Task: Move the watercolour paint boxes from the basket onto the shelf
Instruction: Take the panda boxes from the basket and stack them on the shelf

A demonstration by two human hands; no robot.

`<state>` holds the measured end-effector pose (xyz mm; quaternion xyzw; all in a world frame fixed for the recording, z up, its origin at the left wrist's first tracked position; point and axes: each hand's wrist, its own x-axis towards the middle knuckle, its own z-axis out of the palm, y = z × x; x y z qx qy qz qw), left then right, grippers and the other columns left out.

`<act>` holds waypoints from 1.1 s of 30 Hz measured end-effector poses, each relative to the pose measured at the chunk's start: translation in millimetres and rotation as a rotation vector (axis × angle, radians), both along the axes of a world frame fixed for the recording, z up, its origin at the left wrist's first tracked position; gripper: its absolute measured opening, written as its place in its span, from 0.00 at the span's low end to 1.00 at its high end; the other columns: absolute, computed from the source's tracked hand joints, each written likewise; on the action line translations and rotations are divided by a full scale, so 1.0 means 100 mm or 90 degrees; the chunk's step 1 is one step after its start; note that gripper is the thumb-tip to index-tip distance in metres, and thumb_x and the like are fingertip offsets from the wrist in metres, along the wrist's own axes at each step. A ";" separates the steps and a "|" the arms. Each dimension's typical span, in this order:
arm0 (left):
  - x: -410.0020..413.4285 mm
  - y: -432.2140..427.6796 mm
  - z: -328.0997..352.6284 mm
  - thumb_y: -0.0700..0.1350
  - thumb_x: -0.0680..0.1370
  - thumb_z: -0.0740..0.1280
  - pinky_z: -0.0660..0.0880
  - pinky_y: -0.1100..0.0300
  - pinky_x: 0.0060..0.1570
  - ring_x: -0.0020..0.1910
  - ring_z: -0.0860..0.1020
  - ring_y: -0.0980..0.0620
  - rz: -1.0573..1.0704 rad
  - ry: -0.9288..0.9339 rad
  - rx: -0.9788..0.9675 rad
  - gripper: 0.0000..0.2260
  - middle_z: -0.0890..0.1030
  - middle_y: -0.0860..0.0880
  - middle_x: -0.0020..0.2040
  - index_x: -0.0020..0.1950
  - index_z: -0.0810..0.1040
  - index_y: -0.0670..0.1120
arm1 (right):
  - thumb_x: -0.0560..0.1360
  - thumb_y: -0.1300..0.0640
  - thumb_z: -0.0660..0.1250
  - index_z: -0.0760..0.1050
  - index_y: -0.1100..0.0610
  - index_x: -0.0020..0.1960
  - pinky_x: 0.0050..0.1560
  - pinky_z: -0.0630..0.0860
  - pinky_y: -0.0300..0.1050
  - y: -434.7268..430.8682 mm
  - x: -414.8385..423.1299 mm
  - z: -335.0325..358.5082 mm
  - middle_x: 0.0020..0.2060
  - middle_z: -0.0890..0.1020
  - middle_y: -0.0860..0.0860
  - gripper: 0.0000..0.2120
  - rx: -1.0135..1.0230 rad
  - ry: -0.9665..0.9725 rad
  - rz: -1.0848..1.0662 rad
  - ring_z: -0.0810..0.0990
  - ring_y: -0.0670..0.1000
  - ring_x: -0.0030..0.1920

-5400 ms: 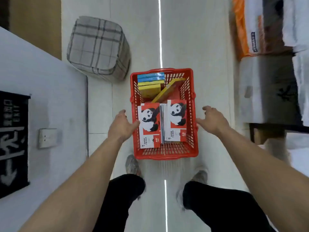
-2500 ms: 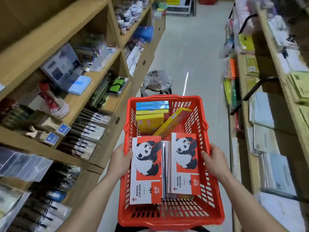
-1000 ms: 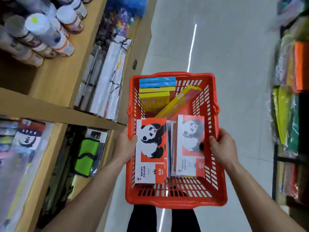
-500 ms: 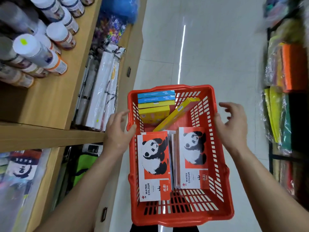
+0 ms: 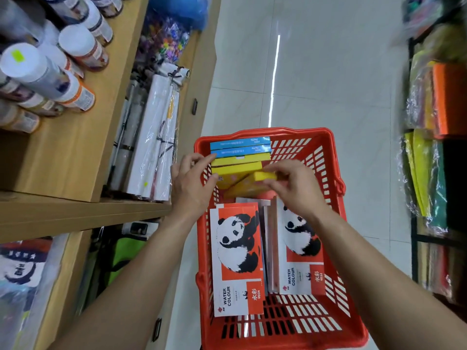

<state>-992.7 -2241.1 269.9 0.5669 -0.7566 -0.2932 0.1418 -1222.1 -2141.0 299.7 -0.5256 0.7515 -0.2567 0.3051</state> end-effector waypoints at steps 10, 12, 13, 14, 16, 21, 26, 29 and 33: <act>0.06 0.05 0.11 0.60 0.75 0.69 0.63 0.54 0.64 0.57 0.60 0.63 -0.009 0.084 0.032 0.20 0.73 0.59 0.62 0.63 0.83 0.53 | 0.77 0.55 0.72 0.81 0.52 0.61 0.53 0.79 0.39 0.13 0.11 0.03 0.53 0.80 0.45 0.13 -0.028 -0.066 -0.184 0.79 0.37 0.51; 0.04 0.05 0.14 0.50 0.77 0.73 0.65 0.53 0.66 0.55 0.61 0.67 0.002 0.085 -0.005 0.13 0.77 0.54 0.62 0.60 0.84 0.50 | 0.80 0.56 0.71 0.79 0.53 0.64 0.56 0.81 0.47 0.20 0.06 -0.07 0.53 0.82 0.44 0.13 0.069 -0.103 -0.191 0.81 0.40 0.52; 0.04 0.07 0.16 0.46 0.77 0.72 0.64 0.57 0.66 0.55 0.62 0.66 0.012 0.074 -0.021 0.11 0.79 0.52 0.62 0.60 0.84 0.50 | 0.80 0.56 0.70 0.79 0.54 0.65 0.58 0.80 0.48 0.23 0.04 -0.11 0.55 0.83 0.46 0.14 0.098 -0.091 -0.181 0.82 0.44 0.55; 0.04 0.11 0.21 0.43 0.77 0.71 0.62 0.66 0.64 0.57 0.64 0.65 0.025 0.058 -0.037 0.11 0.80 0.52 0.62 0.59 0.83 0.50 | 0.81 0.57 0.69 0.78 0.56 0.68 0.59 0.79 0.47 0.28 0.01 -0.14 0.59 0.83 0.49 0.16 0.127 -0.068 -0.173 0.82 0.49 0.58; 0.07 0.30 0.32 0.42 0.76 0.69 0.56 0.78 0.59 0.59 0.69 0.57 0.045 0.038 -0.068 0.12 0.80 0.53 0.60 0.58 0.82 0.51 | 0.80 0.58 0.69 0.76 0.60 0.70 0.61 0.74 0.46 0.45 -0.04 -0.13 0.65 0.81 0.57 0.19 0.171 -0.038 -0.190 0.81 0.56 0.63; 0.07 1.02 0.40 0.47 0.78 0.67 0.65 0.68 0.65 0.66 0.71 0.55 -0.049 0.016 0.065 0.17 0.76 0.52 0.66 0.67 0.77 0.51 | 0.79 0.63 0.67 0.78 0.60 0.66 0.59 0.75 0.43 1.06 0.14 -0.08 0.59 0.83 0.55 0.15 0.151 -0.034 -0.219 0.80 0.55 0.59; -0.11 1.19 0.16 0.40 0.82 0.66 0.49 0.62 0.73 0.81 0.55 0.49 -0.029 -0.043 0.178 0.29 0.59 0.47 0.82 0.81 0.60 0.46 | 0.81 0.54 0.68 0.73 0.54 0.74 0.58 0.76 0.34 1.06 0.66 -0.24 0.61 0.82 0.46 0.21 0.212 -0.239 -0.122 0.82 0.48 0.60; -0.11 1.21 0.11 0.35 0.81 0.65 0.46 0.66 0.73 0.81 0.55 0.48 -0.048 -0.042 0.155 0.27 0.61 0.45 0.81 0.80 0.64 0.43 | 0.82 0.51 0.66 0.72 0.50 0.72 0.59 0.77 0.45 0.98 0.86 -0.33 0.62 0.83 0.45 0.19 0.213 -0.261 -0.073 0.82 0.49 0.62; -0.04 1.21 0.06 0.35 0.81 0.65 0.41 0.75 0.70 0.81 0.56 0.50 -0.055 -0.034 0.150 0.27 0.62 0.46 0.81 0.80 0.64 0.45 | 0.84 0.48 0.60 0.62 0.44 0.79 0.48 0.73 0.34 1.12 1.03 -0.40 0.59 0.83 0.41 0.24 0.248 -0.285 -0.086 0.82 0.48 0.59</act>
